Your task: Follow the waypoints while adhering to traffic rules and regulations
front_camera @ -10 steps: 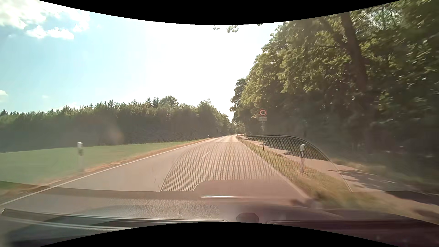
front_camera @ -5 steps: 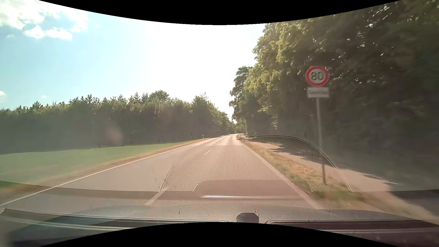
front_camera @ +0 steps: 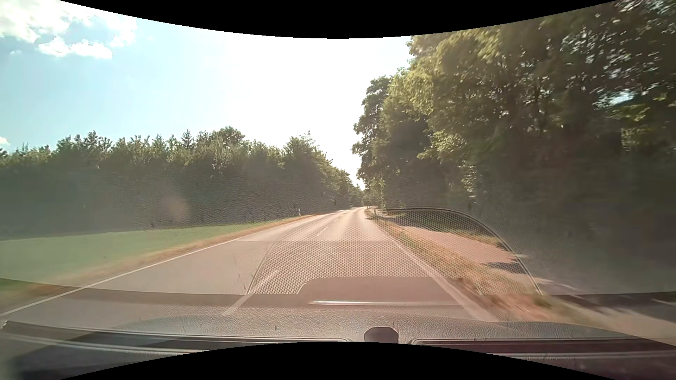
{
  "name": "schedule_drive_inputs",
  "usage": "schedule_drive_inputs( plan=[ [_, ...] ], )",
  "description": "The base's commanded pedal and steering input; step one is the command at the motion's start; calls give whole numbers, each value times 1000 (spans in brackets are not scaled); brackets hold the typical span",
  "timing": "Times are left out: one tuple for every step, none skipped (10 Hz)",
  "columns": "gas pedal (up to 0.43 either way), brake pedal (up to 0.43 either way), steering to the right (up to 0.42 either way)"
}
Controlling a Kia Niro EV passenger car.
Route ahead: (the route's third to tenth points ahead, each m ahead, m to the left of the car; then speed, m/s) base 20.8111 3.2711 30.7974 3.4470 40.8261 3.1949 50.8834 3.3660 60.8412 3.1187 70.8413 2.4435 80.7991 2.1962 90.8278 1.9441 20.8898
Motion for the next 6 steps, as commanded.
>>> schedule_drive_inputs(
  plan=[
    [118,6,-1],
    [118,6,-1],
    [118,6,-1],
    [118,6,-1],
    [118,6,-1],
    [130,6,-1]
  ],
)
